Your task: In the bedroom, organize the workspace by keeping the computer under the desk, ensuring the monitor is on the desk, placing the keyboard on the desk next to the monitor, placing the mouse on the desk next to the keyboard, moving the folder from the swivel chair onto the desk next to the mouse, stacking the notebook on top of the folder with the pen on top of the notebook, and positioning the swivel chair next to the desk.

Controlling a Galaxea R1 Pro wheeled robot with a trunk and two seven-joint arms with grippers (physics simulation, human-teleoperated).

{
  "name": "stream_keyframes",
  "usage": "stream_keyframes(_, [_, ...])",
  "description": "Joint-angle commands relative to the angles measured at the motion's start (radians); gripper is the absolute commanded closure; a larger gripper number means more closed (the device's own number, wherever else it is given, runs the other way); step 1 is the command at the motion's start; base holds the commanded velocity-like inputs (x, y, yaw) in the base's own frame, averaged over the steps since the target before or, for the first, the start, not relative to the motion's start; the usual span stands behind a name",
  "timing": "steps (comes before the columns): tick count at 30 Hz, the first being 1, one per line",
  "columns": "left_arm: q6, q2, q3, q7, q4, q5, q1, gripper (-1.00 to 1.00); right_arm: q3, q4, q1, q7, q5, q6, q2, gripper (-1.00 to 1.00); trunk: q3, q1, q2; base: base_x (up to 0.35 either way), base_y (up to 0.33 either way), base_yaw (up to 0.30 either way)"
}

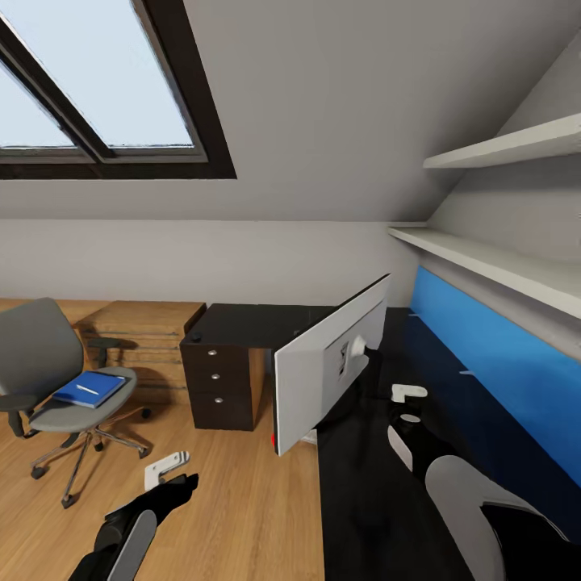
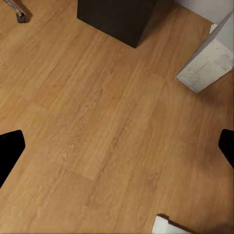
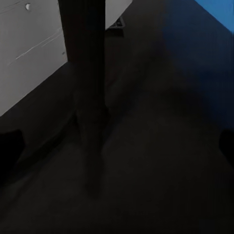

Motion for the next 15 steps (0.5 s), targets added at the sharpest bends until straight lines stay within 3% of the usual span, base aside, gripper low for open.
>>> stream_keyframes(1, [0.001,0.001,0.002,0.01,-0.002,0.011,-0.001,-1.0,-0.008,0.001,-0.001,0.0,0.009,-0.003,0.003,-1.0,-0.002,0.0,-0.002,0.0,0.0,-0.083])
stream_keyframes(15, [0.003,0.001,0.025,0.01,-0.002,0.011,-0.001,-1.0,-0.007,0.002,0.0,0.006,0.012,-0.005,0.02,-1.0,-0.002,0.0,-0.002,0.0,0.0,-0.014])
